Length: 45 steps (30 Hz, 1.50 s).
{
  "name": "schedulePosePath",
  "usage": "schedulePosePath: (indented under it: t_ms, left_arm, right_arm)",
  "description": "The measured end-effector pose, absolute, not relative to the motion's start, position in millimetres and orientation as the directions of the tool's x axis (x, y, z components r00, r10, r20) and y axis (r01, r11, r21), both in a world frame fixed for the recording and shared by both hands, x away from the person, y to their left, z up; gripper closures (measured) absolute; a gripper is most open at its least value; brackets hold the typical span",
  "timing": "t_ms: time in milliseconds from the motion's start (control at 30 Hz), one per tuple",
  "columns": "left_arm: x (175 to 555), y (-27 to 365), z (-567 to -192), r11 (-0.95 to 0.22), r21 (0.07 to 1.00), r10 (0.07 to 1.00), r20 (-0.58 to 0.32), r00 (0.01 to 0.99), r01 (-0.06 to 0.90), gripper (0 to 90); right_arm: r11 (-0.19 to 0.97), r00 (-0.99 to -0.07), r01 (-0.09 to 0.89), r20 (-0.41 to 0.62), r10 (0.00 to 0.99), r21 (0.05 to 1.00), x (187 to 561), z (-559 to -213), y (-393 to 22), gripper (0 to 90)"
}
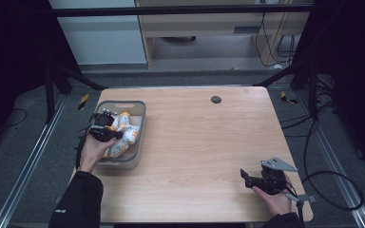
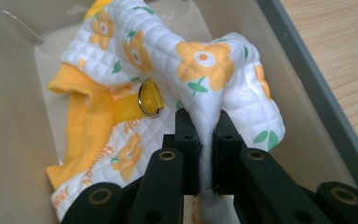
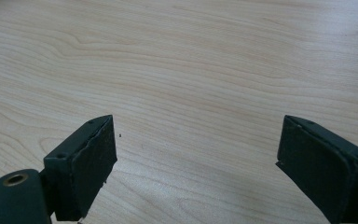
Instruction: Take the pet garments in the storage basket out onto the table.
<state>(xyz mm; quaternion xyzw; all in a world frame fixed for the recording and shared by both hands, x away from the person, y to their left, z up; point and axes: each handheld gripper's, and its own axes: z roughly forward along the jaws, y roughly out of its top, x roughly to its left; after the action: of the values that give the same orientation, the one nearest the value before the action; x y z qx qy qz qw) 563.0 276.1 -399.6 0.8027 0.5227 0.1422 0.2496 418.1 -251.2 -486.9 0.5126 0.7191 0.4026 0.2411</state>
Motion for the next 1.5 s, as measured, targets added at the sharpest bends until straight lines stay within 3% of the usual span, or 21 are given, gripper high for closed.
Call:
schedulePosePath:
  t_ms: [867,1500]
  left_arm:
    - [536,296,-334,-0.319,0.657,0.908,0.006,0.418,0.683,83.8]
    - [525,286,-306,-0.363,0.68,0.883,0.034,0.468,0.637,83.8]
  right_arm:
    - [0.163,-0.362,0.531,0.049,0.931,0.831,418,-487,-250,12.0]
    - [0.165,-0.36,0.516,0.038,0.932,0.841,417,-486,-250,12.5]
